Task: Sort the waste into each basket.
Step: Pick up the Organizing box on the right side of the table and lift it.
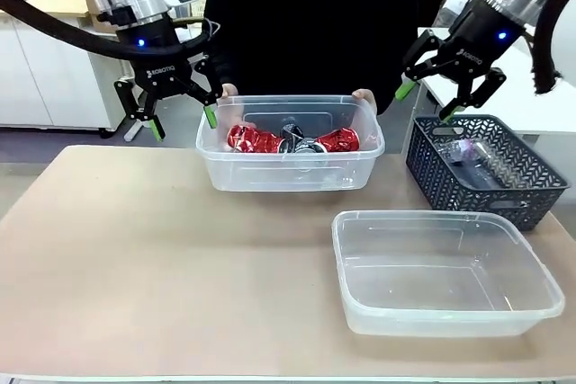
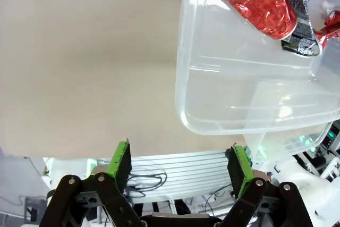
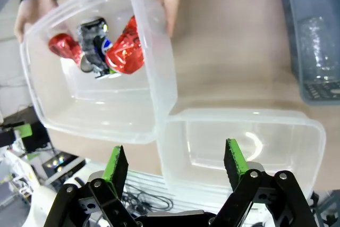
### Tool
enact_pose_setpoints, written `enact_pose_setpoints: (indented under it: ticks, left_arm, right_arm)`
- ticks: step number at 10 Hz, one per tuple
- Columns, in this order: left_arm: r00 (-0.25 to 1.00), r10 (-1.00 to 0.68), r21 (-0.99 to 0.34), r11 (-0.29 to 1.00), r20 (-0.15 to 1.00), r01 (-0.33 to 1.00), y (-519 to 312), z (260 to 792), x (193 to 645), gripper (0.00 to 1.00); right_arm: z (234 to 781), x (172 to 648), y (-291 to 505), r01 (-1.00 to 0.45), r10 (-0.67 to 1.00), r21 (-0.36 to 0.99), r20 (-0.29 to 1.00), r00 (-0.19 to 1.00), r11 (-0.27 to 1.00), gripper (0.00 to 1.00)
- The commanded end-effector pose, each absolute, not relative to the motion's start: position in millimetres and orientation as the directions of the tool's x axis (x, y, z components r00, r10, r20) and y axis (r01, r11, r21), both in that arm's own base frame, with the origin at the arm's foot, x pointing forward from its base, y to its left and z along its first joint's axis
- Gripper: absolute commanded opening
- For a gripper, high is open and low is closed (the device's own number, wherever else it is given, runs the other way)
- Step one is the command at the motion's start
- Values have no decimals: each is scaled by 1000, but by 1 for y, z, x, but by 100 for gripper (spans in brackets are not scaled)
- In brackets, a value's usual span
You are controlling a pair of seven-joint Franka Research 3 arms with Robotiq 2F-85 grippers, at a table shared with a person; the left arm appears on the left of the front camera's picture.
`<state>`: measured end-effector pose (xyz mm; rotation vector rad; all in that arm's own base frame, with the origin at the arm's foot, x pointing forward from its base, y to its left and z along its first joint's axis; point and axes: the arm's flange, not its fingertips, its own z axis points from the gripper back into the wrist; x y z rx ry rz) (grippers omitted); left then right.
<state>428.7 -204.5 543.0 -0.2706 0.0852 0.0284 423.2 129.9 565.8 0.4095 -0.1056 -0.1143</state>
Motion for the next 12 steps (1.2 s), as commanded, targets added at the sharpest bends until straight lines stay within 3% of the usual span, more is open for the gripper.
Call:
enact_pose_setpoints:
  ticks: [1,2,3,5,6,7,8,9,10,12]
  left_arm:
    - [996,16,-266,963,-87,-39,-204,543,429,94]
    - [999,-14,-273,962,-37,3,-204,570,407,94]
    - [999,-12,-241,970,33,19,-216,589,377,94]
    - [996,-70,-182,980,46,77,-269,589,349,94]
    - [997,-41,-265,962,70,58,-310,584,352,94]
    - [999,16,-352,936,-42,-30,-351,576,357,94]
    - [988,38,-326,941,-151,-86,-387,559,362,94]
    - [965,-4,-308,948,-263,-80,-415,541,364,94]
    - [999,-26,-302,953,-45,11,-359,571,330,94]
    - [999,-26,-302,953,-45,11,-359,571,330,94]
  right_arm:
    - [571,426,130,99,-138,388,74,988,916,94]
    - [566,423,130,89,-132,402,79,988,911,98]
    - [586,390,95,30,-98,426,137,986,904,94]
    - [587,327,30,-135,63,204,324,944,970,94]
    - [579,304,-1,-161,101,170,316,943,972,94]
    - [571,292,-21,-177,122,160,305,945,971,94]
    - [562,286,-35,-226,164,186,302,939,956,94]
    - [565,291,-28,-159,67,231,363,929,960,94]
    - [576,284,-23,-182,128,169,291,948,969,94]
    - [576,284,-23,-182,128,169,291,948,969,94]
